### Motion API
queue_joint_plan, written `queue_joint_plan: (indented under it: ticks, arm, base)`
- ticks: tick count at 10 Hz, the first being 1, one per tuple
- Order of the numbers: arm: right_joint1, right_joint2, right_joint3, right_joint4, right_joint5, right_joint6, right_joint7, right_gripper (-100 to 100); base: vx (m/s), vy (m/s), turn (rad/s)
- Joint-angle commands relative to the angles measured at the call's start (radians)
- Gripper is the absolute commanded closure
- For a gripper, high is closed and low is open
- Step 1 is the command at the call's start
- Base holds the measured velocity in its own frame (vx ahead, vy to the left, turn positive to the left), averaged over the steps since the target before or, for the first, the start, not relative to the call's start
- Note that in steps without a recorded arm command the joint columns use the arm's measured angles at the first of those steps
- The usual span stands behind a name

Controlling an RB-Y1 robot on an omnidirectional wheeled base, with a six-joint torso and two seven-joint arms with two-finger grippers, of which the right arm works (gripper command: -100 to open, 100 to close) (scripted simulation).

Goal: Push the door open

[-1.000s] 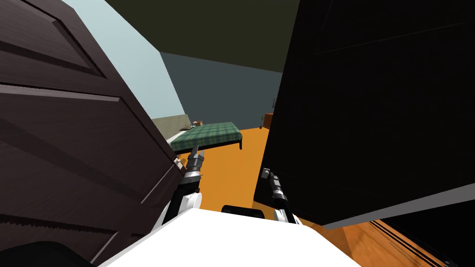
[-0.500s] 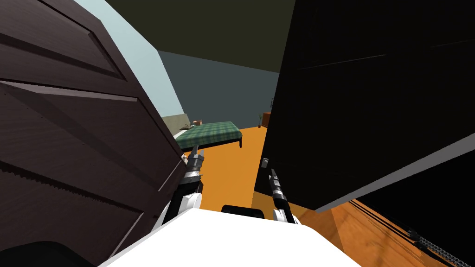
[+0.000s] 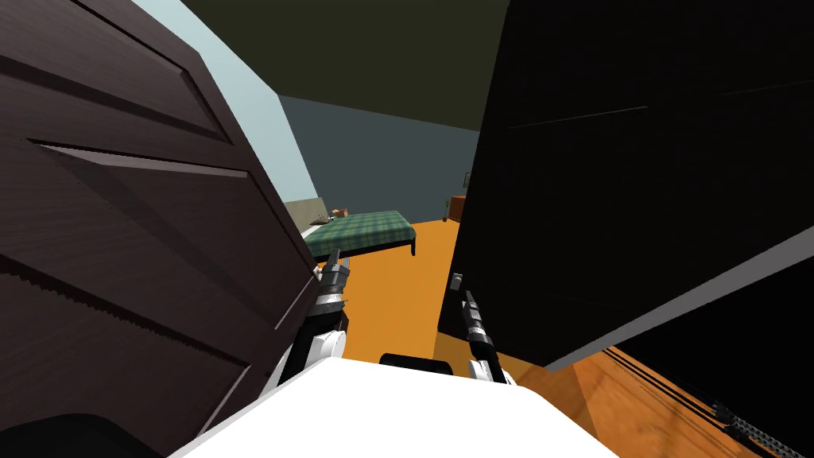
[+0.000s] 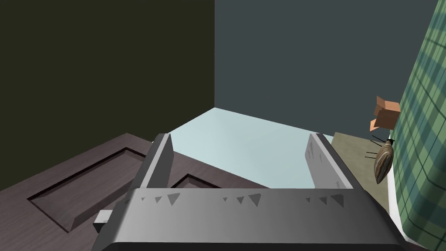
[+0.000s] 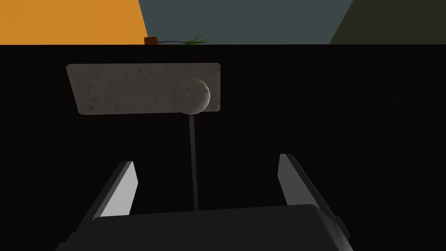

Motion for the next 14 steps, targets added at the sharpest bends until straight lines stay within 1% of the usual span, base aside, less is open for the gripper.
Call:
queue_joint_plan:
  ticks: [1,3,5,6,7,12,13,14]
  arm:
    - [0.000,-0.001,-0.003,0.005,-0.001,-0.009,0.002,-100]
    - [0.001,0.003,-0.007,0.011,-0.003,-0.021,0.004,-100]
    - [0.001,0.011,-0.010,0.016,-0.005,-0.029,0.006,-100]
    - [0.001,0.008,-0.009,0.015,-0.004,-0.026,0.005,-100]
    - [0.001,0.008,-0.009,0.015,-0.004,-0.026,0.005,100]
    - [0.001,0.008,-0.009,0.015,-0.004,-0.026,0.005,100]
    - [0.000,0.002,-0.023,0.018,-0.011,-0.020,0.010,100]
    - [-0.001,0.001,-0.027,0.019,-0.014,-0.020,0.011,100]
  base:
    - [0.243,-0.016,0.017]
    - [0.234,-0.049,0.038]
    - [0.209,-0.023,0.022]
    - [0.086,-0.001,-0.006]
    - [-0.018,0.001,0.003]
    - [-0.015,0.001,0.002]
    - [0.100,0.029,-0.042]
    - [0.159,0.046,-0.052]
